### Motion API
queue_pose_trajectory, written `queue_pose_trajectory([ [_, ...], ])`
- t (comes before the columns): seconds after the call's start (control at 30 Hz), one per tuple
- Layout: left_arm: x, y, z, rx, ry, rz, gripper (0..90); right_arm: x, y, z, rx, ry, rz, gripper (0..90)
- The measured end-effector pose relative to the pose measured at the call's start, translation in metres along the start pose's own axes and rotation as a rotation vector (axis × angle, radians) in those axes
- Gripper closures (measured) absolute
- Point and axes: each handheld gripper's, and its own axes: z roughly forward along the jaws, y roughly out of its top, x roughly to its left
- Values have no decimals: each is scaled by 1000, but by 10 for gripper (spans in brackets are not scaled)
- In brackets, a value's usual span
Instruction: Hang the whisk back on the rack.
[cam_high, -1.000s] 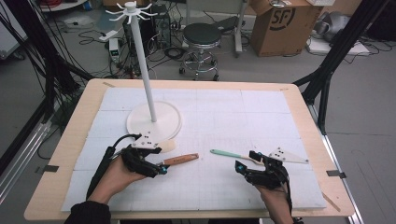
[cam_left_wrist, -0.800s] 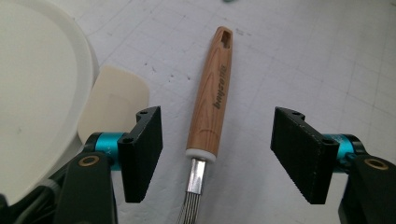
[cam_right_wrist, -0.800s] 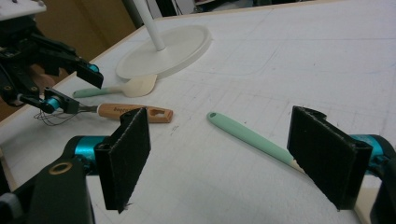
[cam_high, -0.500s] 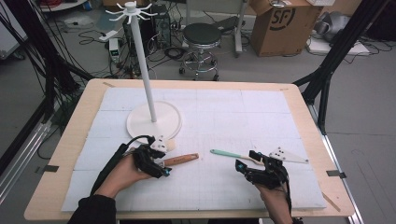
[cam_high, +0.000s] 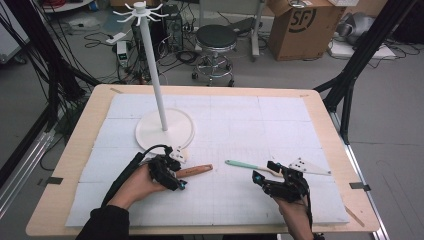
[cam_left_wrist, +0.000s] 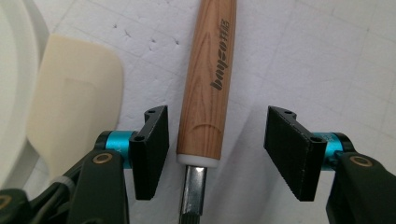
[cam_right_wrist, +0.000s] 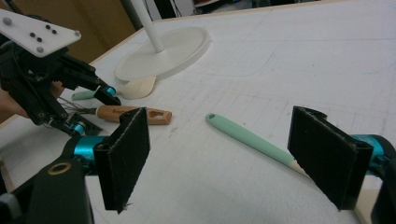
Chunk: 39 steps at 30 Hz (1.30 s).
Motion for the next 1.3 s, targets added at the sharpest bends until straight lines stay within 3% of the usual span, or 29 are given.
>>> queue_pose_trajectory([
  [0.27, -1, 2, 1, 8, 25, 11, 464, 0, 0, 0, -3, -4, -9, 205],
  [0.4, -7, 10, 1, 58, 47, 38, 492, 0, -1, 1, -1, -7, -10, 205],
  [0.53, -8, 18, 1, 120, 20, 79, 594, 1, -1, 0, -1, -9, -12, 205],
  [0.83, -5, 20, 2, 138, 3, 49, 626, -1, 0, -2, -8, -12, -8, 206],
  [0.93, -5, 22, 2, 152, -4, 72, 697, -2, 0, -2, -11, -13, -8, 205],
  [1.1, -5, 21, 1, 142, -1, 85, 703, -2, -1, -2, -11, -16, -2, 206],
  [1.2, -5, 16, 0, 103, -2, 77, 706, -2, -1, -2, -12, -14, -1, 206],
  [1.3, -2, 9, -6, 29, -20, 52, 707, -3, -1, -2, -13, -17, 0, 205],
])
